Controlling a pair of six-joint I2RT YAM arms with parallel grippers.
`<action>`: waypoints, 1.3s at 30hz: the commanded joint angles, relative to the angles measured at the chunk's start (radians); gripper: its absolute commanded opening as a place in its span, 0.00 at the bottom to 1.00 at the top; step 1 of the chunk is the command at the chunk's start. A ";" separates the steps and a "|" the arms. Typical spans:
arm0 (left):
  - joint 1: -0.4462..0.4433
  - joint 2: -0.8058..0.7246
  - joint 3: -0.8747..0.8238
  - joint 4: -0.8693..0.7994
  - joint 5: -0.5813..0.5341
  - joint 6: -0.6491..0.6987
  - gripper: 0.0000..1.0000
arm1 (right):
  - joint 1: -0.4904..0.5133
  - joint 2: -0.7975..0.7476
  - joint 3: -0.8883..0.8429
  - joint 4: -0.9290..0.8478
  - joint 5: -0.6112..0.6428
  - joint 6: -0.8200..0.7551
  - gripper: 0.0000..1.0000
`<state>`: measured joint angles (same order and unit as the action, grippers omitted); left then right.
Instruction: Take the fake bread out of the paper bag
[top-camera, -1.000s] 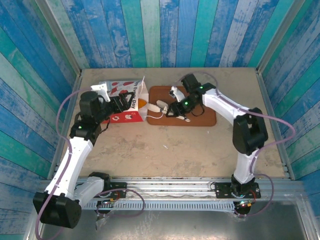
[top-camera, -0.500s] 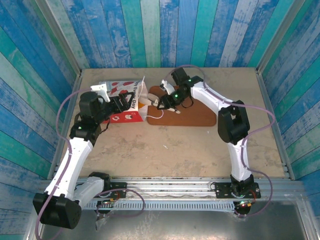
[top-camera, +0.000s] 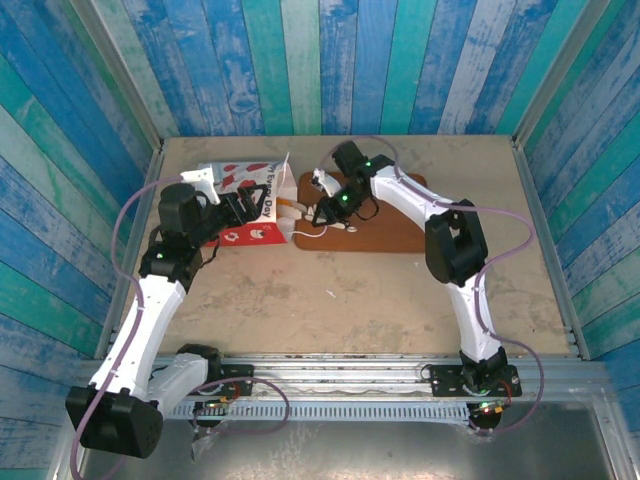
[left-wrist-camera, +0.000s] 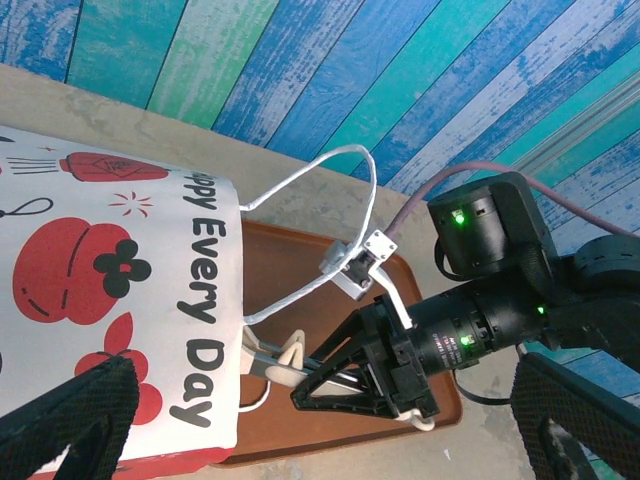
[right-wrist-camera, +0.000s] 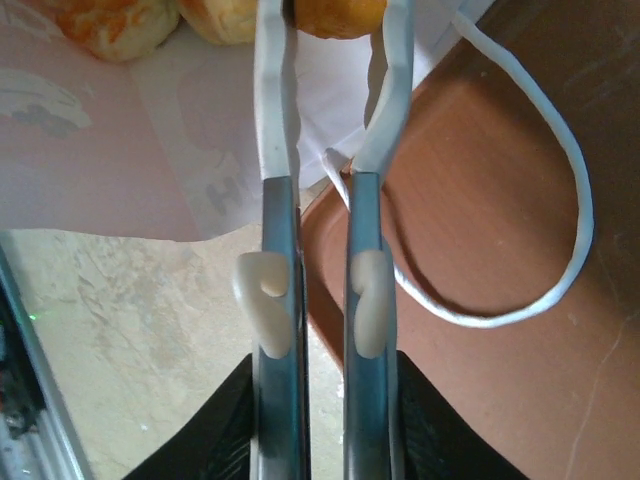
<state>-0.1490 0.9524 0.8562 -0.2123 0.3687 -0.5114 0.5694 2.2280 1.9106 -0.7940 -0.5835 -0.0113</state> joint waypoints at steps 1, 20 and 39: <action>-0.001 -0.030 -0.002 -0.019 -0.026 0.021 1.00 | 0.007 -0.111 -0.041 -0.004 0.024 -0.025 0.26; -0.001 -0.059 -0.009 -0.001 -0.095 -0.008 0.98 | -0.006 -0.493 -0.399 0.054 0.307 -0.032 0.27; -0.001 0.014 -0.074 0.016 0.004 0.017 0.97 | -0.156 -0.786 -0.755 0.118 0.913 -0.038 0.30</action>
<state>-0.1490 0.9298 0.7937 -0.2012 0.3019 -0.5114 0.4095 1.4853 1.1625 -0.7292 0.2062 -0.0174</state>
